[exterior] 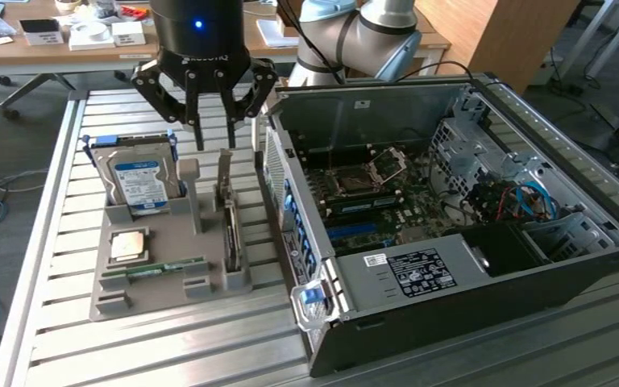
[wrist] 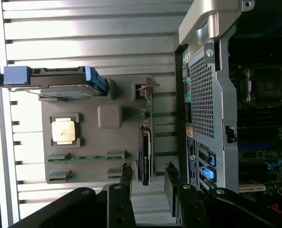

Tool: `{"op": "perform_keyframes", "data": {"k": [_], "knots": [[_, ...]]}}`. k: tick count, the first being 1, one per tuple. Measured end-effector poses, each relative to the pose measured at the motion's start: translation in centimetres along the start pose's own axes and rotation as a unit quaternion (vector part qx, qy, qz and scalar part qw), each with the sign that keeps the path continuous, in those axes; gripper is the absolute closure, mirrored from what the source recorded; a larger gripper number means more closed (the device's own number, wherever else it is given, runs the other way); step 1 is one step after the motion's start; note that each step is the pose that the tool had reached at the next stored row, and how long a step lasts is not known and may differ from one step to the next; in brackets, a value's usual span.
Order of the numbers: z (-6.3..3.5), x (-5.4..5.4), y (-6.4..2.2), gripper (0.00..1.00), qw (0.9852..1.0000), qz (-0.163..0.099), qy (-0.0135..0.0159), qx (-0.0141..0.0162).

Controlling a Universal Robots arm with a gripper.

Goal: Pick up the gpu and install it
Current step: 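Pick up the gpu and move the gpu toward the slot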

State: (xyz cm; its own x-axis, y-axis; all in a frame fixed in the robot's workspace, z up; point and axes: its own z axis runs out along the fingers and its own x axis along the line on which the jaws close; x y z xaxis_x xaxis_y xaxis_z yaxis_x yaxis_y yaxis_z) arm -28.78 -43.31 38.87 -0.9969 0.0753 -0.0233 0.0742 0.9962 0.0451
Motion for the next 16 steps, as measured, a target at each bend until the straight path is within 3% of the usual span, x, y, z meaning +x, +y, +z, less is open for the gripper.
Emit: {"op": "perform_keyframes", "data": {"k": [1,16], "knots": [[0.0,0.0,0.0,0.59,1.0,0.0,0.0,0.0],[1.36,0.0,-0.06,0.59,1.0,0.0,0.0001,0.0001]]}}
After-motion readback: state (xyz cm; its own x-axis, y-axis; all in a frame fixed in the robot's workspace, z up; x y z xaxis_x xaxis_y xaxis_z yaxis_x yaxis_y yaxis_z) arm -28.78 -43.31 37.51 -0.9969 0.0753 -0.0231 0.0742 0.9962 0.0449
